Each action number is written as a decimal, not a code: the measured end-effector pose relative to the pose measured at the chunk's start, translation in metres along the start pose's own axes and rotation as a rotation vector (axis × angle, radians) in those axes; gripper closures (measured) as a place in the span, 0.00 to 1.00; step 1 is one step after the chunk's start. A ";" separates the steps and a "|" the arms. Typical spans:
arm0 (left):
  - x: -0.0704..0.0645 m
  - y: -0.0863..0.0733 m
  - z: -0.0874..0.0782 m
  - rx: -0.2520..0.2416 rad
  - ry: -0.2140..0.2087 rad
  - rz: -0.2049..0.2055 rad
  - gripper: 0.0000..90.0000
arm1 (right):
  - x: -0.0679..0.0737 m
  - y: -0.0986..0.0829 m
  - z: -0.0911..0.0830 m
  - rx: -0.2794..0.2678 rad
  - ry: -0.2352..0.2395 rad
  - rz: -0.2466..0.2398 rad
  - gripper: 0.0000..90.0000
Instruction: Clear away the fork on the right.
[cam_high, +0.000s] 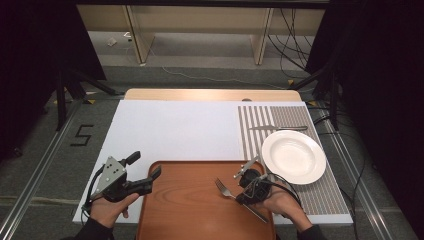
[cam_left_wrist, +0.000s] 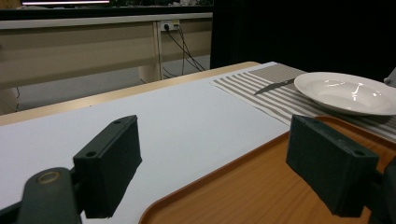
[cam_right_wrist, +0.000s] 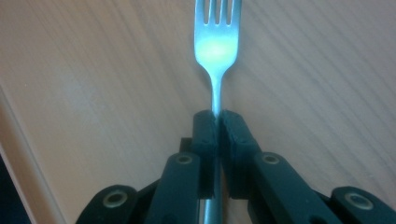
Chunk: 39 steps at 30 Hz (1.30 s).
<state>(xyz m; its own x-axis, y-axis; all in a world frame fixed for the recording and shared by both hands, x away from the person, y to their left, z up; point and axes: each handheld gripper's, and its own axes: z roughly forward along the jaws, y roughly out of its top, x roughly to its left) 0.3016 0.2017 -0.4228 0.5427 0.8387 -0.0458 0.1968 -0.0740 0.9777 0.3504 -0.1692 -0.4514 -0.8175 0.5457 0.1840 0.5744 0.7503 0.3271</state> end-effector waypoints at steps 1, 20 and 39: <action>0.000 0.000 0.000 -0.001 0.000 0.000 0.19 | 0.000 0.000 0.001 0.002 0.001 0.000 0.94; 0.000 0.000 0.000 -0.001 -0.002 0.004 0.20 | 0.024 0.006 -0.003 -0.167 -0.038 -0.154 0.70; 0.000 0.000 0.000 -0.001 0.001 0.004 0.20 | 0.031 0.011 0.012 -0.078 -0.121 -0.258 1.00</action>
<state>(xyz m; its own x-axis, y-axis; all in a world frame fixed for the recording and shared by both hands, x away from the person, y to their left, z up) 0.3014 0.2019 -0.4231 0.5423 0.8392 -0.0415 0.1938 -0.0769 0.9780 0.3314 -0.1393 -0.4534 -0.9227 0.3848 -0.0245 0.3398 0.8414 0.4201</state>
